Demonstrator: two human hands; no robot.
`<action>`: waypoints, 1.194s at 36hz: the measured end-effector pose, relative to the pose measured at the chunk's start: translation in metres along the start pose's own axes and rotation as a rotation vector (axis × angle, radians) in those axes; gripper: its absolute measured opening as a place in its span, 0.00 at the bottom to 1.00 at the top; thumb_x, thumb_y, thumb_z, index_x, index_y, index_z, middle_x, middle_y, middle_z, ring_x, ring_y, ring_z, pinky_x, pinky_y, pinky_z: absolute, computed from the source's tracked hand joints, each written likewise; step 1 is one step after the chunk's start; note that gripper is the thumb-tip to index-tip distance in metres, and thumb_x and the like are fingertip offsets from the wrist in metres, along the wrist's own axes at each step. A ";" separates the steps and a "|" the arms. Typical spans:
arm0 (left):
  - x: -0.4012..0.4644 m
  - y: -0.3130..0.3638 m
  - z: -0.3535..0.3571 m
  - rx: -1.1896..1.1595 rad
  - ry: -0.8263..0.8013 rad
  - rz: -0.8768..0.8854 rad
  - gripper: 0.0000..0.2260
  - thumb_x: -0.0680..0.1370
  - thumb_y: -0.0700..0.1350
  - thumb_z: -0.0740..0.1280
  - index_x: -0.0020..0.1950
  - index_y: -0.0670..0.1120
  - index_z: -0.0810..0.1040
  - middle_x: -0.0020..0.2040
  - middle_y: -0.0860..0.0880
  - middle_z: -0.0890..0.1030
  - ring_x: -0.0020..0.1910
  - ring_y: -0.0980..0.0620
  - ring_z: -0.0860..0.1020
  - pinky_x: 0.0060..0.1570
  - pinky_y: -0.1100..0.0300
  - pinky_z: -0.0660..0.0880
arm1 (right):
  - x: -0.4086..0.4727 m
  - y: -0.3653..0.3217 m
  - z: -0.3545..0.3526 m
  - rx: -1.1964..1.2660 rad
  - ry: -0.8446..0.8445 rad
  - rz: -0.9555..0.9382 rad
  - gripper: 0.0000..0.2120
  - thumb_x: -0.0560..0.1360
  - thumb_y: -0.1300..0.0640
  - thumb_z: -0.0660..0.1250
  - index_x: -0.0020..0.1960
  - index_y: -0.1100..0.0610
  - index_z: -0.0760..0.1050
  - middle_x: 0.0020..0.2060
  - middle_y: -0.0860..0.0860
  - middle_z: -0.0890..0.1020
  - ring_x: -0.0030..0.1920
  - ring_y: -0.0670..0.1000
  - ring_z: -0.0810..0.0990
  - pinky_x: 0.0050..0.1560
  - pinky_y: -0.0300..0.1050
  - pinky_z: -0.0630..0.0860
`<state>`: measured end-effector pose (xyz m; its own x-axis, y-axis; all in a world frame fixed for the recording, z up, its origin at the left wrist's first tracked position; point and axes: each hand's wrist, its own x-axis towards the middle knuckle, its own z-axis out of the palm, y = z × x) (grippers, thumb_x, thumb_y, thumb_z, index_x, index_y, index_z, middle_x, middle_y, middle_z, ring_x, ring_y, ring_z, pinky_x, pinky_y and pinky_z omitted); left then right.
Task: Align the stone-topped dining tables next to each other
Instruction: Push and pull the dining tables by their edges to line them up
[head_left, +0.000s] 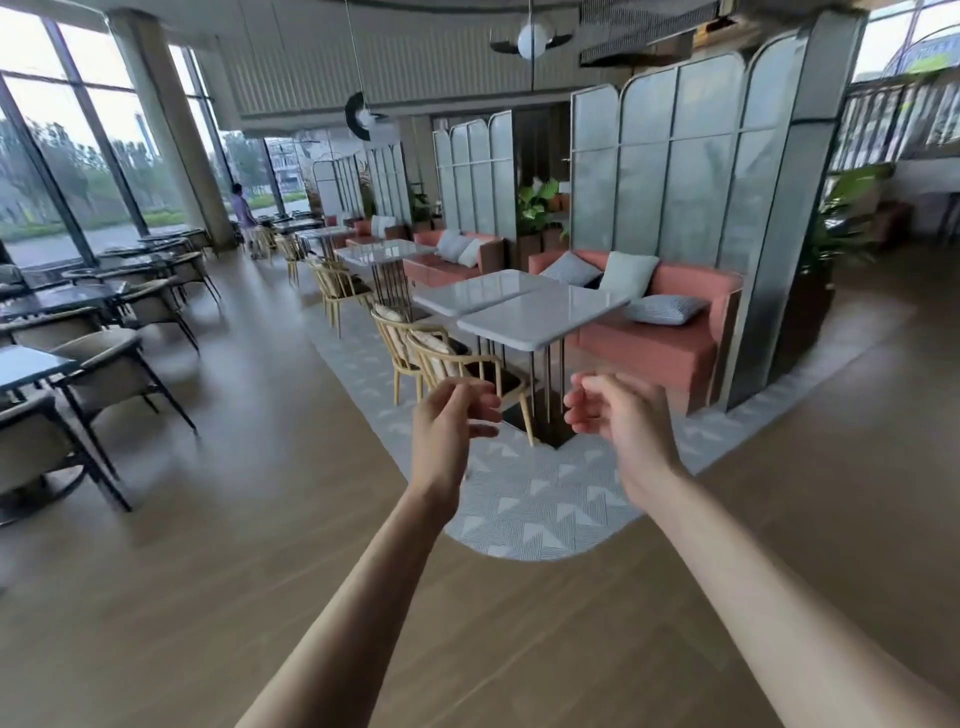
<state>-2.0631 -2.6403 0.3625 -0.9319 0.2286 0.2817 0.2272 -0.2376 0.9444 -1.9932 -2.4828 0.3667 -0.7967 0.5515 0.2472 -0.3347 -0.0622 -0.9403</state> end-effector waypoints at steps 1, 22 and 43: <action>0.025 -0.012 0.011 -0.005 -0.005 -0.007 0.08 0.78 0.38 0.61 0.45 0.40 0.80 0.38 0.44 0.81 0.37 0.49 0.79 0.40 0.54 0.77 | 0.027 0.009 0.001 -0.005 -0.001 -0.003 0.08 0.77 0.64 0.63 0.43 0.60 0.81 0.32 0.53 0.83 0.33 0.52 0.80 0.35 0.44 0.76; 0.509 -0.224 0.186 0.013 0.039 -0.127 0.10 0.78 0.36 0.60 0.44 0.39 0.81 0.38 0.43 0.82 0.35 0.49 0.79 0.33 0.61 0.76 | 0.549 0.150 -0.054 -0.125 -0.045 0.100 0.09 0.78 0.64 0.62 0.43 0.62 0.80 0.35 0.57 0.82 0.36 0.54 0.79 0.37 0.46 0.74; 0.873 -0.489 0.287 0.140 0.468 -0.342 0.08 0.75 0.42 0.64 0.41 0.44 0.83 0.37 0.45 0.83 0.33 0.51 0.79 0.38 0.53 0.77 | 1.011 0.361 -0.139 -0.272 -0.244 0.410 0.08 0.77 0.66 0.63 0.42 0.63 0.79 0.32 0.56 0.81 0.31 0.52 0.78 0.33 0.43 0.74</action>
<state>-2.9068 -2.0534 0.1958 -0.9772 -0.1775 -0.1169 -0.1022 -0.0896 0.9907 -2.8491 -1.8323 0.2446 -0.9390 0.3161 -0.1353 0.1439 0.0040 -0.9896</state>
